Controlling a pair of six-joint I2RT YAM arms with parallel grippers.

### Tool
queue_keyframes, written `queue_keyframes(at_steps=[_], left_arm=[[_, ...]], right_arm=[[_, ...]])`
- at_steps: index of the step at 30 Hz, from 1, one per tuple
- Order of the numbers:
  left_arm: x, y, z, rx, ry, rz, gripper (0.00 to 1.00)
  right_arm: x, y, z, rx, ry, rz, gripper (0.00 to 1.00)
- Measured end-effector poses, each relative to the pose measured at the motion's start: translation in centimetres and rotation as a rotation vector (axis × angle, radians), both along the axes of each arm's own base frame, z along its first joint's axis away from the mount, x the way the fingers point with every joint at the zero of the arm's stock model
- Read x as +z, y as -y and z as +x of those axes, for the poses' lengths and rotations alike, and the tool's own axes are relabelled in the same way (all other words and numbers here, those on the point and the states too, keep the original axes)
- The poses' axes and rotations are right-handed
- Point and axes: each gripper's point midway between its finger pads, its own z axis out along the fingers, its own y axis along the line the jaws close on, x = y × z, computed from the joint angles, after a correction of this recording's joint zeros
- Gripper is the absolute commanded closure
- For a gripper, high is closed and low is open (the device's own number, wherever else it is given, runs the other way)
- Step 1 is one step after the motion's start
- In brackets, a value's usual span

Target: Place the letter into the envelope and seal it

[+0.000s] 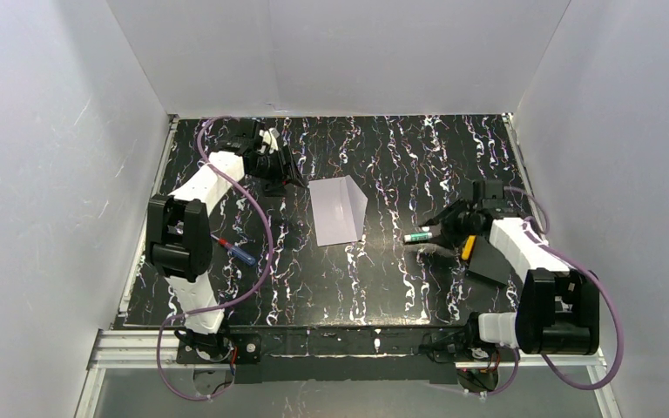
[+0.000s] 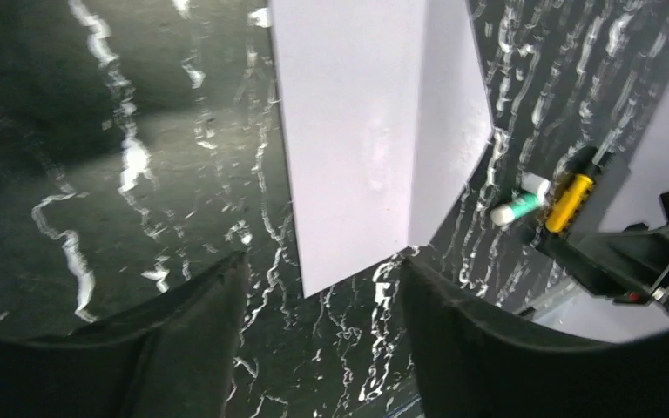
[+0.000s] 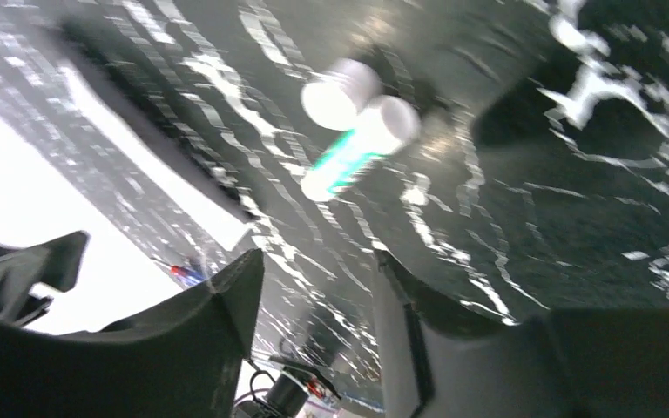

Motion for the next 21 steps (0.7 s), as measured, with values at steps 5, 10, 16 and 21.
queue_keyframes(at_steps=[5,10,16,21], left_arm=[[0.0,2.4,-0.6,-0.022,-0.028,-0.152,0.70],[-1.6,4.4,-0.6,-0.051,-0.088,-0.234,0.80],[-5.4,6.0,-1.5,-0.061,-0.186,-0.216,0.87],[-7.3,7.2,-1.8,-0.076,-0.220,-0.143,0.92]], right_arm=[[5.1,-0.9,4.3,0.069,0.203,-0.019,0.66],[5.6,-6.4,8.0,0.273,0.288,-0.022,0.73],[0.3,-10.6,10.1,0.417,0.247,-0.086,0.89],[-3.3,-12.1,12.2,0.451,0.202,-0.084,0.92]])
